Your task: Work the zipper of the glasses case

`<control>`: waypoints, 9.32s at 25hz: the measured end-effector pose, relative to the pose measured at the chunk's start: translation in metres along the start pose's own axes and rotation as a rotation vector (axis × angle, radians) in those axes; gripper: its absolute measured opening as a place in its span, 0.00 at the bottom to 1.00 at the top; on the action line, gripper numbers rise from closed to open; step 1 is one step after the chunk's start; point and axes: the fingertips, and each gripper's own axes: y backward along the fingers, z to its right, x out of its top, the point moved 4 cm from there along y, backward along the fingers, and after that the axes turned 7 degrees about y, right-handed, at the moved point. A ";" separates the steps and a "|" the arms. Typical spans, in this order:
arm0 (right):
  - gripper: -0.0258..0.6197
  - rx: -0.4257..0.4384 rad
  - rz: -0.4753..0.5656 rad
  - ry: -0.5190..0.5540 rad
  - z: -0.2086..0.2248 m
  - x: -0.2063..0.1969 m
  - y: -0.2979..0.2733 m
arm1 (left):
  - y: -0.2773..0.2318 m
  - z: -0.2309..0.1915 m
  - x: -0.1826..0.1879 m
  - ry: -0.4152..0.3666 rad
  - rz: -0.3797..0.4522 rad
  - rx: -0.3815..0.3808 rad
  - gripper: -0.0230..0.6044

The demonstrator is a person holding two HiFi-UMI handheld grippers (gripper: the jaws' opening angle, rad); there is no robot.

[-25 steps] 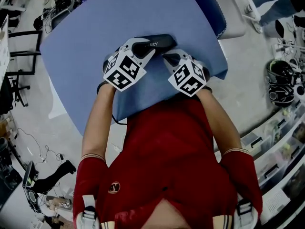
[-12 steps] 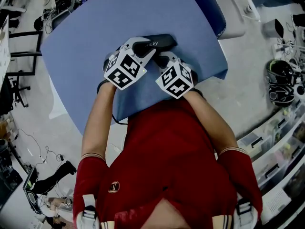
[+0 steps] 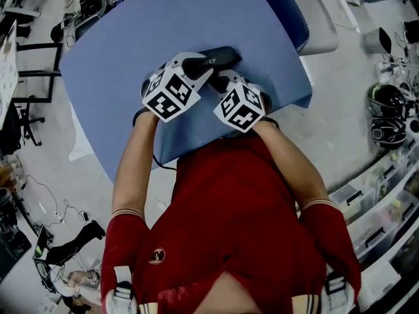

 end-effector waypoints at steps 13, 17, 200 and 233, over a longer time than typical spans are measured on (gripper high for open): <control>0.04 0.161 -0.034 0.262 0.002 -0.036 0.043 | 0.008 0.022 0.014 -0.144 -0.023 -0.059 0.19; 0.04 0.153 -0.063 0.293 0.012 -0.055 0.055 | 0.006 0.029 0.022 -0.245 -0.038 -0.089 0.19; 0.05 -0.381 -0.074 -0.687 -0.016 -0.048 0.037 | -0.045 0.000 0.034 -0.557 -0.140 -0.450 0.32; 0.12 -0.376 0.187 -0.374 0.078 -0.060 0.127 | -0.012 0.015 0.084 -0.200 0.193 -0.164 0.32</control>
